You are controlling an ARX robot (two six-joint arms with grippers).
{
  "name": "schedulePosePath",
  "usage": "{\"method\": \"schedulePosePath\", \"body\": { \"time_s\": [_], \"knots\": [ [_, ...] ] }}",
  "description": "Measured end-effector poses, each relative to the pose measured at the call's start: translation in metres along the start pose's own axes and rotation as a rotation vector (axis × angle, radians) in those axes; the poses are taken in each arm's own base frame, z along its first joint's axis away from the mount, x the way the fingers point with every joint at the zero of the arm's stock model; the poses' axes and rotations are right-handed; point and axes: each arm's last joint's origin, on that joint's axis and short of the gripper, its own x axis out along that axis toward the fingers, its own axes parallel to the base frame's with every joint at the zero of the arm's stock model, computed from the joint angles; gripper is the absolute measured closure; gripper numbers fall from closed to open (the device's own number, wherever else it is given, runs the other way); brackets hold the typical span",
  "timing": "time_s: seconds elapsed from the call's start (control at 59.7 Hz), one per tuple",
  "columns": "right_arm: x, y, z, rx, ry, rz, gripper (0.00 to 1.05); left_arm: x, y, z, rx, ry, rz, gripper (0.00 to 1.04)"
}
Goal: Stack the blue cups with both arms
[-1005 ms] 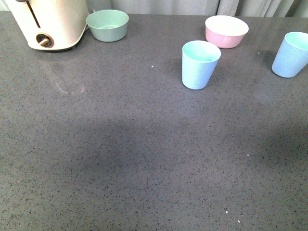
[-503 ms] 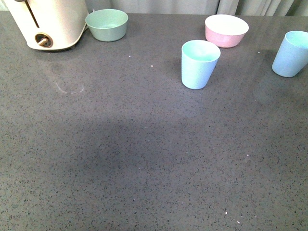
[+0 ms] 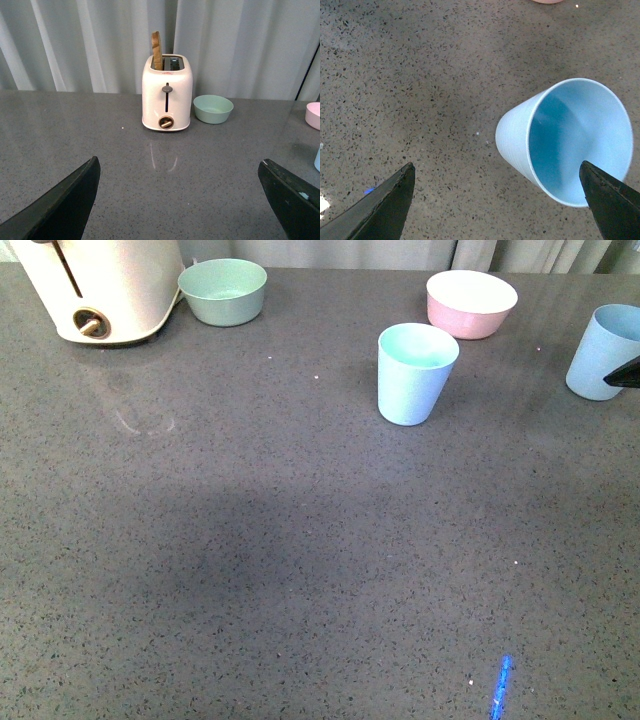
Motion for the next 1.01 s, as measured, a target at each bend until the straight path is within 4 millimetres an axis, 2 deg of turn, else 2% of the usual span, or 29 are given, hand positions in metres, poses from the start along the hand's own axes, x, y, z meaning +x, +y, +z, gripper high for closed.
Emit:
{"method": "schedulePosePath", "body": {
  "time_s": [0.117, 0.486, 0.804, 1.005],
  "knots": [
    [0.012, -0.003, 0.005, -0.008, 0.006, 0.023, 0.09, 0.000, 0.000, 0.000, 0.000, 0.000, 0.000, 0.09],
    [0.032, -0.010, 0.014, -0.022, 0.036, 0.038, 0.10, 0.000, 0.000, 0.000, 0.000, 0.000, 0.000, 0.09],
    [0.035, -0.006, 0.012, -0.008, 0.067, 0.058, 0.55, 0.000, 0.000, 0.000, 0.000, 0.000, 0.000, 0.09],
    [0.034, -0.004, 0.008, 0.007, 0.110, 0.067, 0.92, 0.000, 0.000, 0.000, 0.000, 0.000, 0.000, 0.09]
  ]
}}
